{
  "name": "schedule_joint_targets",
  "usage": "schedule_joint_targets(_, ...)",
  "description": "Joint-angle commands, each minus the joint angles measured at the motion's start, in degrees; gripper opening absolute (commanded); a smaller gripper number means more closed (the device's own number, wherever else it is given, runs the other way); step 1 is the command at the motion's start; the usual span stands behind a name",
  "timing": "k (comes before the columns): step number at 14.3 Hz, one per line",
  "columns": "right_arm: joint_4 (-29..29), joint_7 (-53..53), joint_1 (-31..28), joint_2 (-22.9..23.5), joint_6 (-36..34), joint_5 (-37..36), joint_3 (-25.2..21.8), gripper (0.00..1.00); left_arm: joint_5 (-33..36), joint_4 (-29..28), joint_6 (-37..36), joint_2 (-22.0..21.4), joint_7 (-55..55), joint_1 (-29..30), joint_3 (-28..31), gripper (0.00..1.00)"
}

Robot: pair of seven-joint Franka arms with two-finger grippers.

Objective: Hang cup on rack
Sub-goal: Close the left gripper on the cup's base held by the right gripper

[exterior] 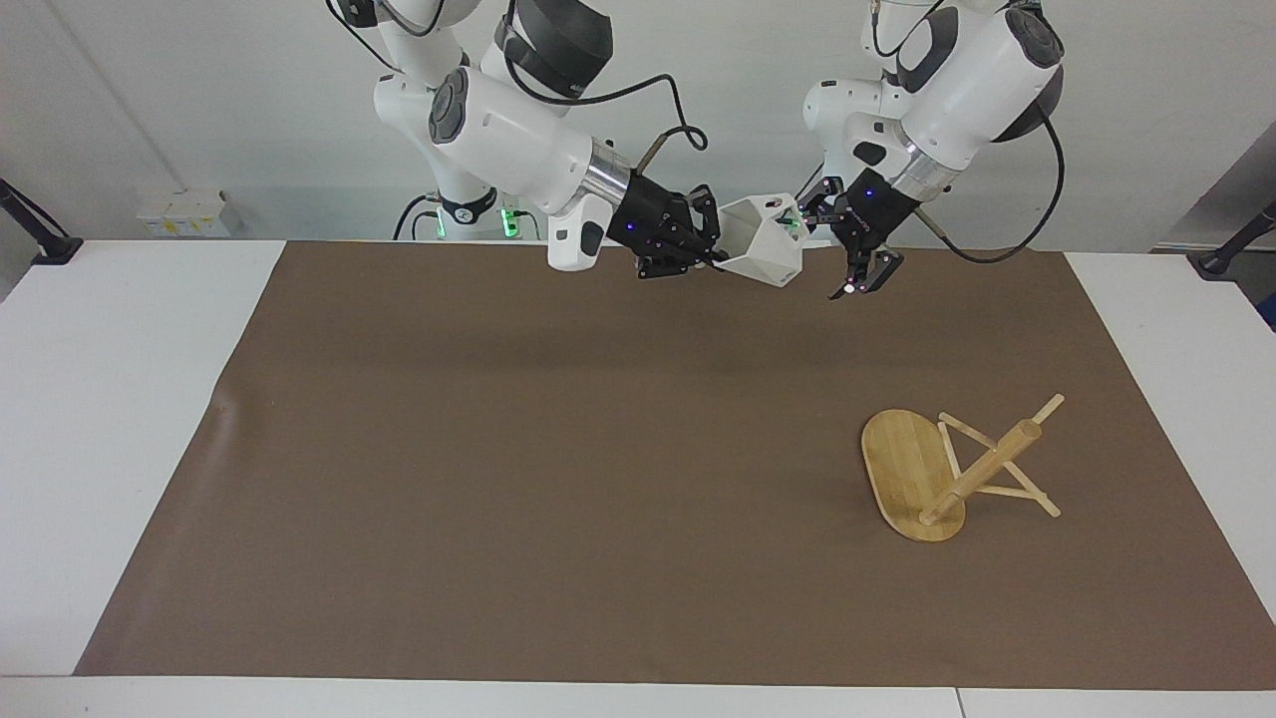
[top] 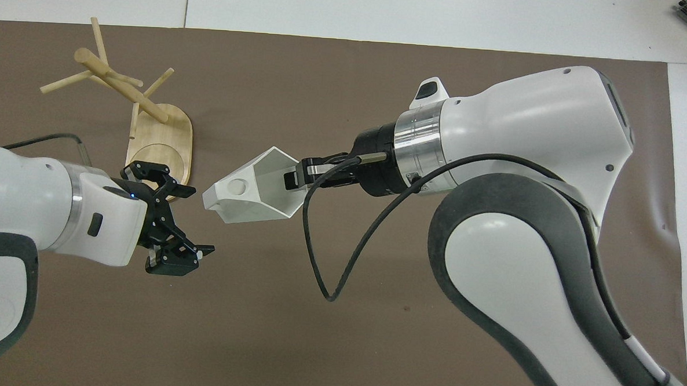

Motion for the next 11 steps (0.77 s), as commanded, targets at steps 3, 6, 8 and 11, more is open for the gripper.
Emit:
schedule_joint_targets(3,0.0,1.6,-0.8,0.3,3.0,1.8,1.9,0.00,-6.1,-10.0,6.3,-6.3,10.2,0.9,1.3,1.00)
schedule_joint_targets(6,0.1,3.2,-0.2,0.8,5.3,1.8,2.0,0.00,-9.8,-13.1,11.4,-5.9,16.7,2.3,1.4,1.00)
schedule_joint_targets(8,0.1,3.4,-0.2,1.0,5.4,2.2,2.0,0.00,-16.0,-13.8,12.9,-4.7,21.0,3.3,1.4,1.00)
schedule_joint_targets(11,0.1,3.4,-0.2,1.0,5.2,2.7,2.0,0.00,-21.8,-13.2,14.5,-4.5,19.2,2.5,1.3,1.00)
